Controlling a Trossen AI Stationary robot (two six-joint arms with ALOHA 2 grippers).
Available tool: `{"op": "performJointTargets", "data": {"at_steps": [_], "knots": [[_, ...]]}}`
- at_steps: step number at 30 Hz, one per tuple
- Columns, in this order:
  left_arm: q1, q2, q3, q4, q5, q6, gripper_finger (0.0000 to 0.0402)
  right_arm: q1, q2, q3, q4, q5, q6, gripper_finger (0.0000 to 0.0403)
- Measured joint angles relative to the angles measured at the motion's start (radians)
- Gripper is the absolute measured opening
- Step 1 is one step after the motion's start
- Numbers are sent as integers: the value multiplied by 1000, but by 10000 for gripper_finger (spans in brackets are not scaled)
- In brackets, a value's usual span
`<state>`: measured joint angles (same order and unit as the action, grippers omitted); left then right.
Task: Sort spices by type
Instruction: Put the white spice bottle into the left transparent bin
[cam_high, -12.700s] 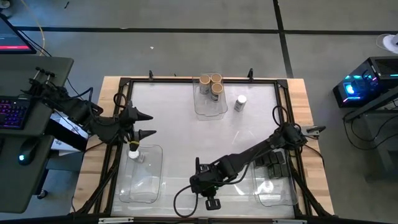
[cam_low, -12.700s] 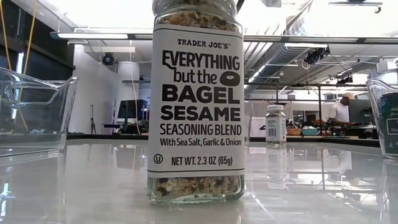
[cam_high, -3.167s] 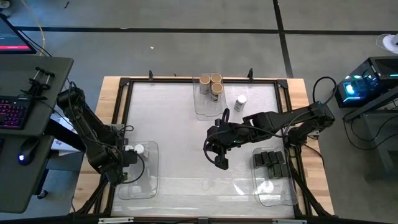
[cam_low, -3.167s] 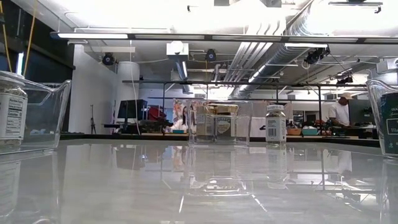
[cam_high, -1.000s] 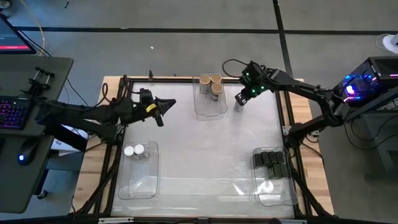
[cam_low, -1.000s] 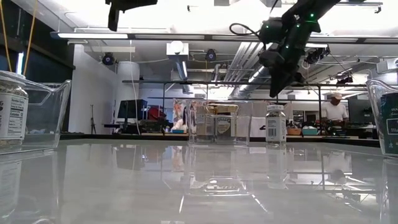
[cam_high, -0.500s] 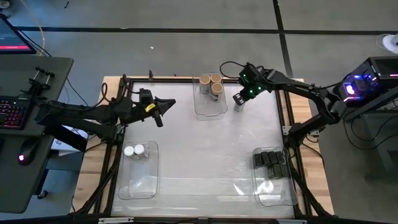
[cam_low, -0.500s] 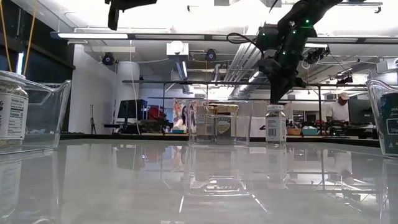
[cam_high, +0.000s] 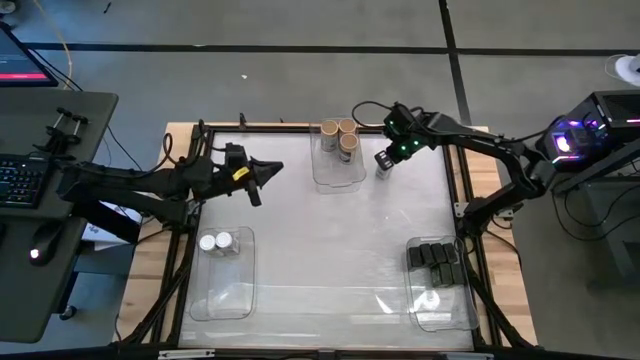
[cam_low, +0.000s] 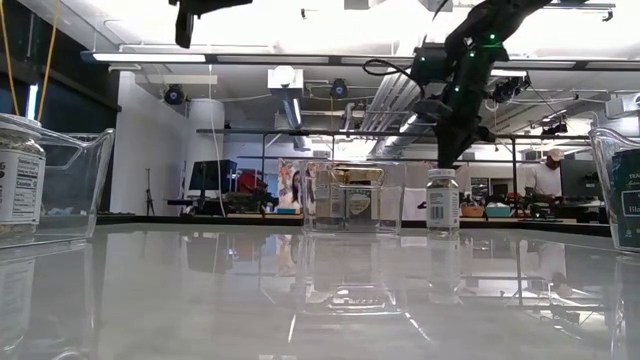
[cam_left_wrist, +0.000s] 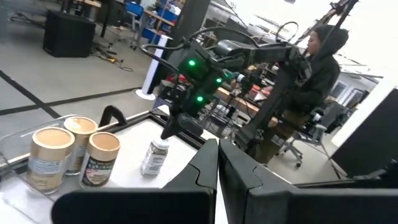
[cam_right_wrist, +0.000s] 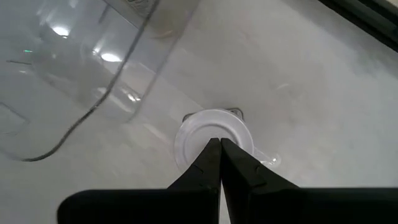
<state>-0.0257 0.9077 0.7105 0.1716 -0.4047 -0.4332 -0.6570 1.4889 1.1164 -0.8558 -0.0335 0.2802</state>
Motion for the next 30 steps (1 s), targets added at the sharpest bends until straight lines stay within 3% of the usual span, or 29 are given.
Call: {"op": "performJointTargets", "data": {"at_steps": [10,18,23,30], "knots": [[0,-9,0,0,4,39,0,138,-4,1,-76,-46,2,0],[0,-22,0,-7,4,88,0,344,-3,-1,-84,-92,129,0],[0,-35,0,-43,3,94,0,497,5,-4,17,-95,246,0],[0,-43,0,-73,6,122,0,644,85,-5,308,-76,380,0]]}}
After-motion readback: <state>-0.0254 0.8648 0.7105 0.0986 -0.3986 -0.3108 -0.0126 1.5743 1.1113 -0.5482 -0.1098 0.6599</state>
